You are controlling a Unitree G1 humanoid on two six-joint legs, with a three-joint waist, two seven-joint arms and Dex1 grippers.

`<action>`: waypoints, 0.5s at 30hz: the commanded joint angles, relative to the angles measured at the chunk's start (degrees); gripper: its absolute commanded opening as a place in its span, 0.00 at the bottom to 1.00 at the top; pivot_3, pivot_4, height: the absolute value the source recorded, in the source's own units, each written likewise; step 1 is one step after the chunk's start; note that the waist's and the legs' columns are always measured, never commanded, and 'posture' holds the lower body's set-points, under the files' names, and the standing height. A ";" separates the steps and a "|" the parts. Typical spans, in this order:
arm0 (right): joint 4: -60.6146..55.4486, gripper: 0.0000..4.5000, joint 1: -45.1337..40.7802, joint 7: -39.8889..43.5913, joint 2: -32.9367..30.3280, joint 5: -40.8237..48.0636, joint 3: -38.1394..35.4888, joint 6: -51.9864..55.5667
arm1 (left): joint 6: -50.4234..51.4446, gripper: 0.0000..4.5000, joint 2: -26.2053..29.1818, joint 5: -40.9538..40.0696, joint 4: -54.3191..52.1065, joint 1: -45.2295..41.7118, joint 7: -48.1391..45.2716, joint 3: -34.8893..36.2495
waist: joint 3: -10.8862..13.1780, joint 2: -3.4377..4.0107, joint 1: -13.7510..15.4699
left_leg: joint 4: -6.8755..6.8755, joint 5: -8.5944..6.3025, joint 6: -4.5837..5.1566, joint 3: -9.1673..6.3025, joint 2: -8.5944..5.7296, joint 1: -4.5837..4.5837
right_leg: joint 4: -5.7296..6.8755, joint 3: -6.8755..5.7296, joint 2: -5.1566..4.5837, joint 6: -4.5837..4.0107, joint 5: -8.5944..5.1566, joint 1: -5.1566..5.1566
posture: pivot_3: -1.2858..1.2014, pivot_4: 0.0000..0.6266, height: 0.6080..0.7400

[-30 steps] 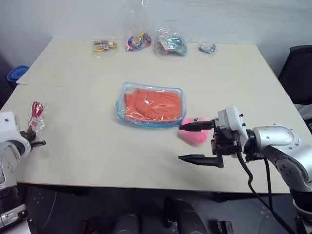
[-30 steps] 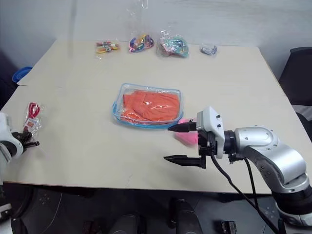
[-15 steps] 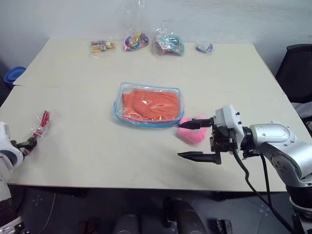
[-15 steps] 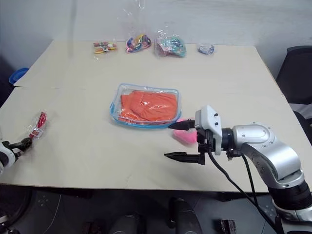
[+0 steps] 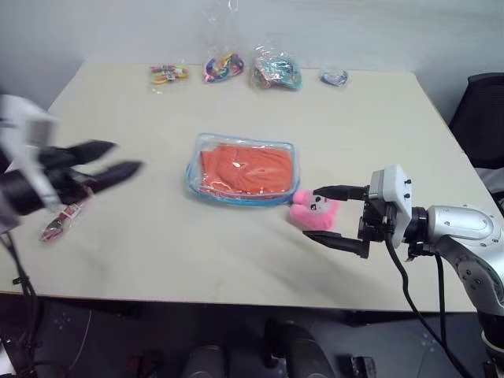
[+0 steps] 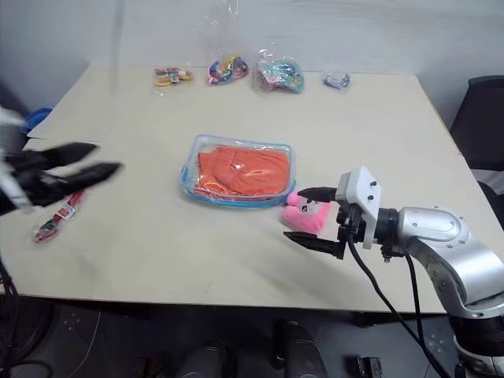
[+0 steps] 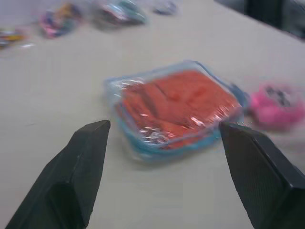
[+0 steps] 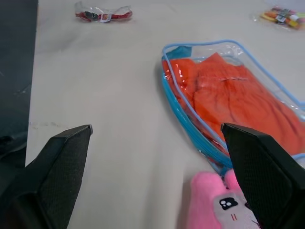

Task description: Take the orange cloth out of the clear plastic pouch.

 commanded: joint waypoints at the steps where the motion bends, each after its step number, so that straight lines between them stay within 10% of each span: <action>1: -3.66 1.00 -0.22 -0.35 -1.45 1.55 -2.49 0.41 | -22.56 0.86 3.89 18.94 10.31 -4.82 -5.06 -14.57 | 0.02 0.04 -0.23 | -0.08 0.03 -0.05 0.06 0.01 0.00 | 0.00 0.06 0.05 -0.01 0.00 0.02 | 0.52 0.24 1.00; 8: -7.68 1.00 1.78 -3.15 -1.94 4.15 -5.11 3.02 | -61.53 0.86 -5.03 38.62 45.34 -24.84 -14.99 -32.63 | 0.03 0.07 -0.48 | -0.10 0.00 0.04 0.19 0.14 -0.08 | -0.02 0.13 0.24 -0.07 -0.01 -0.01 | 0.52 0.24 1.00; 15: -11.48 1.00 5.76 -6.63 -1.91 4.83 -7.17 4.04 | -77.13 0.86 -12.48 47.49 66.13 -34.55 -14.64 -37.48 | 0.03 0.07 -0.72 | 0.02 -0.21 0.50 0.36 0.09 -0.16 | -0.14 0.01 0.16 0.24 0.16 -0.10 | 0.52 0.24 1.00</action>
